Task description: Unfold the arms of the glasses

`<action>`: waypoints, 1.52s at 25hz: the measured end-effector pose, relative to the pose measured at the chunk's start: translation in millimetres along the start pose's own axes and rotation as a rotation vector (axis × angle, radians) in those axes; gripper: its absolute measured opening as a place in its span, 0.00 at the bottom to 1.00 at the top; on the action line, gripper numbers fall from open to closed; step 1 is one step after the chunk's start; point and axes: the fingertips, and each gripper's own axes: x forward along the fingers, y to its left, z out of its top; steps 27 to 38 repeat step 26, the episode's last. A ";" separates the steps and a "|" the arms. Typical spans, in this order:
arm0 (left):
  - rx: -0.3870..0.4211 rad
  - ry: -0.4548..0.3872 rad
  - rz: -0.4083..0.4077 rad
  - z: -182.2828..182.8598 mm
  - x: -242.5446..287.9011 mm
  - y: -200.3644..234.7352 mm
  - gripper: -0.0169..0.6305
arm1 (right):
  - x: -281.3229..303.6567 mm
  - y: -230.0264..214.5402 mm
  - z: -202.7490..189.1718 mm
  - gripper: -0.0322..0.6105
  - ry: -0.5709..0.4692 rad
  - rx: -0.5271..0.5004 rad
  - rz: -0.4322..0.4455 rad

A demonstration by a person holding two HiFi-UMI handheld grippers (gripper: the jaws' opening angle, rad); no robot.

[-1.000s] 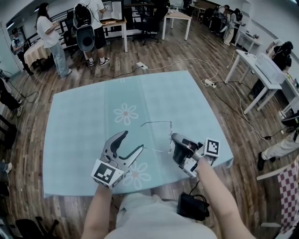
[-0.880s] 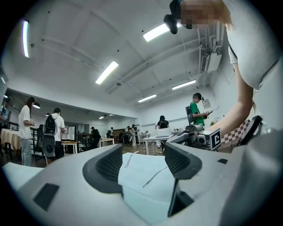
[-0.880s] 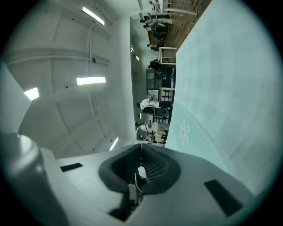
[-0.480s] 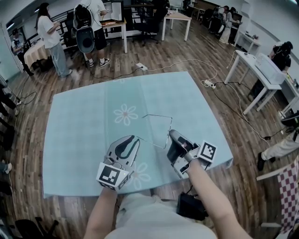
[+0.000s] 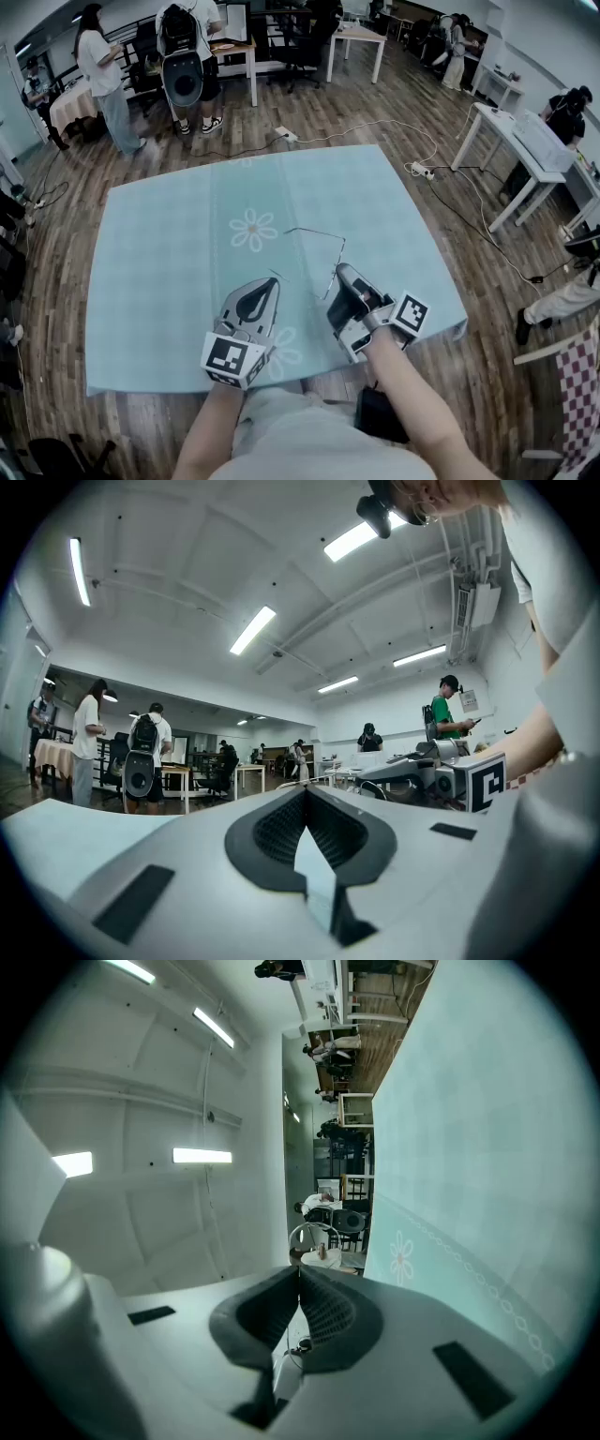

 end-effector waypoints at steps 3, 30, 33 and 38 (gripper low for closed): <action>-0.005 0.002 -0.006 -0.1 -0.8 -4.3 0.04 | -1.9 -1.5 0.8 0.07 -0.020 0.011 -0.005; -0.005 -0.008 -0.002 -2.9 -10.4 -12.6 0.04 | -3.4 -8.5 -9.2 0.06 -0.041 0.050 -0.014; -0.005 -0.008 -0.002 -2.9 -10.4 -12.6 0.04 | -3.4 -8.5 -9.2 0.06 -0.041 0.050 -0.014; -0.005 -0.008 -0.002 -2.9 -10.4 -12.6 0.04 | -3.4 -8.5 -9.2 0.06 -0.041 0.050 -0.014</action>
